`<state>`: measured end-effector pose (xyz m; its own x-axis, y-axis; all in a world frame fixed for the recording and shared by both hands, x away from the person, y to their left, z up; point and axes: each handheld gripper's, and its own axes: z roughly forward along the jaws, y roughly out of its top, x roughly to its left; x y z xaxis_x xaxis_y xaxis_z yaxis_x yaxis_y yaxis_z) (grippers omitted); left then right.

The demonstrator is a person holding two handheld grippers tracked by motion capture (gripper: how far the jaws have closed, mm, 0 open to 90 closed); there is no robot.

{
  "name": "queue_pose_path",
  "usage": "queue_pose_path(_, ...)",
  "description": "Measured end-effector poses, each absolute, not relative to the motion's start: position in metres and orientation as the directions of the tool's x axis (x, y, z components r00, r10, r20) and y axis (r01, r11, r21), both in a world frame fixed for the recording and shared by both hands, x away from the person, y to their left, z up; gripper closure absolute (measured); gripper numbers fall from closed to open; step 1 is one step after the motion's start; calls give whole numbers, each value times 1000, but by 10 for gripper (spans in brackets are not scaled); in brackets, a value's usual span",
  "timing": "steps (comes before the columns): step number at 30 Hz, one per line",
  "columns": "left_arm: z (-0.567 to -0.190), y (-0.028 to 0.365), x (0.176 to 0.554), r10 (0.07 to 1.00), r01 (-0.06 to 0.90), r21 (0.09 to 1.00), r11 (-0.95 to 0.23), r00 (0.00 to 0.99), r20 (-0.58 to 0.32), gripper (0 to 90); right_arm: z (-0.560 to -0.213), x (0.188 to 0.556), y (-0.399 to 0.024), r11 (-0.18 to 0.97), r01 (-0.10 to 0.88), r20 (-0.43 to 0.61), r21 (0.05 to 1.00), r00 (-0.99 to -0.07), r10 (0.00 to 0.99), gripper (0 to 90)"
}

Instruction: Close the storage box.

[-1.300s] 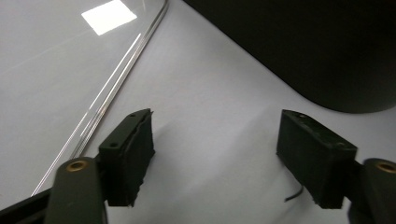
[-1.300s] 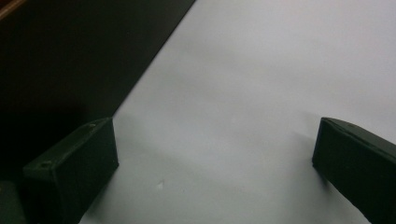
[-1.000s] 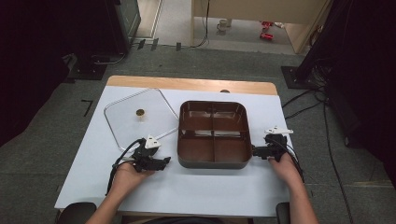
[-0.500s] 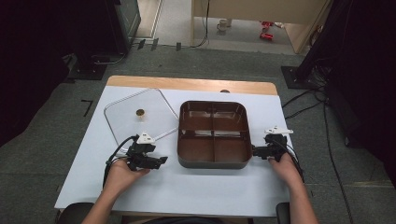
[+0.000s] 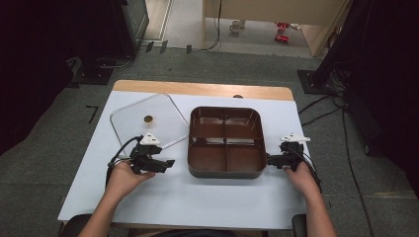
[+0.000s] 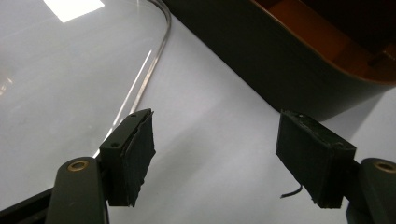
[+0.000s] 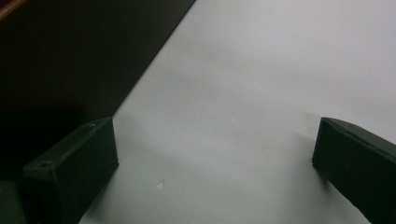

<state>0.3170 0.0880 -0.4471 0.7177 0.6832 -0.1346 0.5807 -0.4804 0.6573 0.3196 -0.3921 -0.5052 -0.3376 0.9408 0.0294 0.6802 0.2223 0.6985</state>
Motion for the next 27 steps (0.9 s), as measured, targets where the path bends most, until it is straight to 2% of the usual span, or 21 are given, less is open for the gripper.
queue_pose_path(11,-438,94,333,681,585,663,-468,717,-152,269,-505,320,-392,222,680,30,699,-338,941,0)
queue_pose_path(27,-435,99,366,702,598,643,-479,700,-128,276,-505,320,-392,222,681,30,698,-338,941,0)
